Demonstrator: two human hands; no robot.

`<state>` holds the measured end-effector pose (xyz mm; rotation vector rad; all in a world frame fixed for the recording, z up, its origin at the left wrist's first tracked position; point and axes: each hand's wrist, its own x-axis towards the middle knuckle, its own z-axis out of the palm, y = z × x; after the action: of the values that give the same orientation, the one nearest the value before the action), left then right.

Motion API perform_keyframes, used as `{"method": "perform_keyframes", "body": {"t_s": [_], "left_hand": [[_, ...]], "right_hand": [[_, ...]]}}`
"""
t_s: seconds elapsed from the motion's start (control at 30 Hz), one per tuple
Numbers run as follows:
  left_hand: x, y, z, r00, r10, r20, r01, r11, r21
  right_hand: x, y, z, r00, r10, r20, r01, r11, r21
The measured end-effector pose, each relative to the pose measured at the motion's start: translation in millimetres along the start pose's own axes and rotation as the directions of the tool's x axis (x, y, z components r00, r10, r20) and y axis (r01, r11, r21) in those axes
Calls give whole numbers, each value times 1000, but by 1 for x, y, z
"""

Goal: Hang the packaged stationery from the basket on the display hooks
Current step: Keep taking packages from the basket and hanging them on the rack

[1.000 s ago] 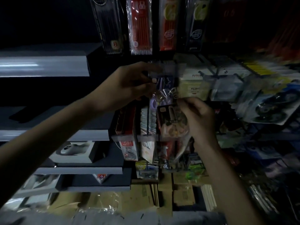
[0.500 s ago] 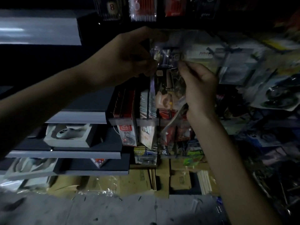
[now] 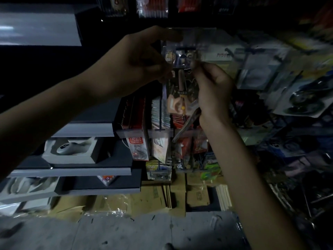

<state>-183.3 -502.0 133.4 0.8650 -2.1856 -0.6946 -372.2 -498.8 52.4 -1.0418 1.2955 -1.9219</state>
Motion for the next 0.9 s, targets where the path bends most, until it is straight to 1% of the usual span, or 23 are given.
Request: {"method": "perform_keyframes", "body": {"t_s": [0.17, 0.27, 0.4, 0.53, 0.67, 0.77, 0.83, 0.9], "left_hand": [[-1, 1, 0, 1000, -11, -27, 10, 1000, -24], [-4, 1, 1, 999, -12, -45, 10, 999, -49], [-6, -3, 2, 999, 1, -36, -1, 1000, -17], [-8, -15, 6, 996, -4, -92, -5, 995, -101], [-20, -27, 27, 993, -47, -109, 22, 976, -217], [-28, -41, 49, 976, -106, -189, 47, 954, -296], [-28, -57, 62, 953, -126, -277, 49, 962, -270], [-26, -69, 73, 917, -184, -353, 90, 960, -266]], "right_hand": [[6, 3, 2, 1000, -18, 1, 18, 999, -32], [8, 6, 2, 1000, 3, -6, -3, 999, -43], [8, 11, 1, 1000, -27, -13, 26, 996, -91], [11, 12, 1, 1000, -10, -4, 9, 995, -103], [12, 10, -3, 999, 33, 8, -33, 997, -70], [12, 9, -5, 998, 56, 25, -54, 996, -65], [14, 7, -5, 997, 66, 35, -64, 996, -64], [15, 4, -5, 995, 92, 37, -90, 994, -56]]}}
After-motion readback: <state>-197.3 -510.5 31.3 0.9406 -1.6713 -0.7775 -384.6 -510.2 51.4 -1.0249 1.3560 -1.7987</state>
